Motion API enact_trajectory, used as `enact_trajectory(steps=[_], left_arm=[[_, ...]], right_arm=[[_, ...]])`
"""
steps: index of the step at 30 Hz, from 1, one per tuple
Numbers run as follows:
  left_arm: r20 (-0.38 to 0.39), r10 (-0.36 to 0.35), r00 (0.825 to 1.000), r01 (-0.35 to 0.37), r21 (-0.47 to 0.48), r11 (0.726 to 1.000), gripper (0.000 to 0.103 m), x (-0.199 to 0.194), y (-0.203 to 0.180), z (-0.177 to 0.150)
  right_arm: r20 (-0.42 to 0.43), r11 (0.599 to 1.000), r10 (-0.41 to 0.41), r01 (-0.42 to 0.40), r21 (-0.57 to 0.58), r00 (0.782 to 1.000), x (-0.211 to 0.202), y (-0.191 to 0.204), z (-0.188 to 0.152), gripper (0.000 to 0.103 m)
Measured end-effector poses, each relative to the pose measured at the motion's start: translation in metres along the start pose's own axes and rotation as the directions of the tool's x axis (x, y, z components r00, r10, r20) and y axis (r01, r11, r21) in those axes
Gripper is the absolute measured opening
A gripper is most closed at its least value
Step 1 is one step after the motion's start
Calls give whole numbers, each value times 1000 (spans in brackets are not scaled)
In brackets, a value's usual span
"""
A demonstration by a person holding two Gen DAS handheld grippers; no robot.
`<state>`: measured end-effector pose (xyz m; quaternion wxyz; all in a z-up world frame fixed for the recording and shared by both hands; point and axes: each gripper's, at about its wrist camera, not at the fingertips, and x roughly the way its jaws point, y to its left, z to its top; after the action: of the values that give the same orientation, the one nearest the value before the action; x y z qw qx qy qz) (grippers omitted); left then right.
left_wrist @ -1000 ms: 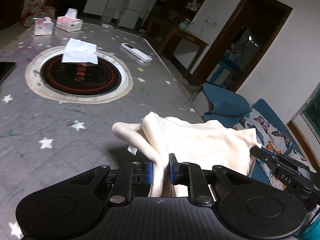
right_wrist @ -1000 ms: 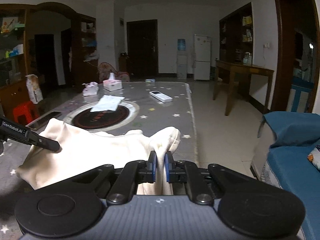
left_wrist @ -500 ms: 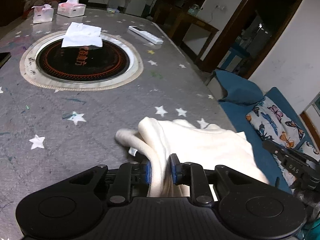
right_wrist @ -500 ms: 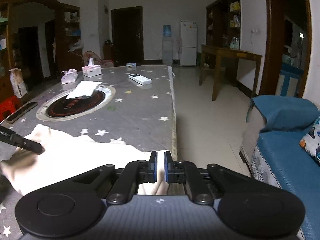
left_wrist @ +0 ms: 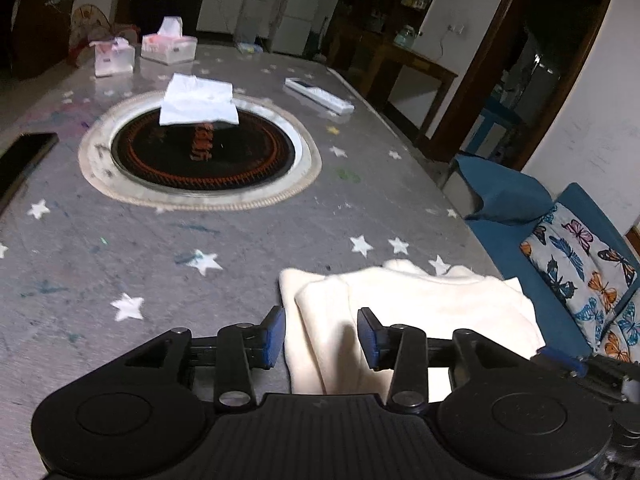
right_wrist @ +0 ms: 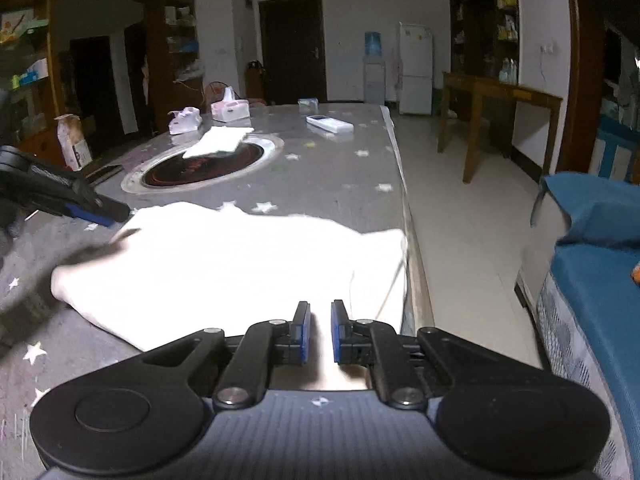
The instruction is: Fold clothes
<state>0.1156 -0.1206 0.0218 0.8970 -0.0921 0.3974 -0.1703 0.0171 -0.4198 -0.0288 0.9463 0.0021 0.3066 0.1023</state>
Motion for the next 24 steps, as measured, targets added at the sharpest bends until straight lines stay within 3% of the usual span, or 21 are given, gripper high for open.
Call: enact_trajectory(steps=[4,9,12,15,17,24], left_arm=[[16,-56,998,55,18,998,41,-14,-8,-4],[-17,-121,992,122,48,991,40,-12,-22,-18],[-42,-121,992,123,57,991,40,-5,-27,-27],[-59,-110,992,113,64,991,40,2,-26,-34],[-55,-104,993,108,71,992,40,3,-25,-36],[-39,-107,994,110,96,989,42,-9,-32,-43]], right_arm=[[19,1000,1,-2,5,1000,-6,-1,5,9],[29,1000,13,-13,7,999,-4,2,7,14],[17,1000,12,-12,14,1000,0,3,3,24],[15,1000,8,-8,14,1000,0,3,2,27],[23,1000,4,-4,10,1000,-4,6,3,36],[54,998,28,-25,-50,998,-16,27,1,51]])
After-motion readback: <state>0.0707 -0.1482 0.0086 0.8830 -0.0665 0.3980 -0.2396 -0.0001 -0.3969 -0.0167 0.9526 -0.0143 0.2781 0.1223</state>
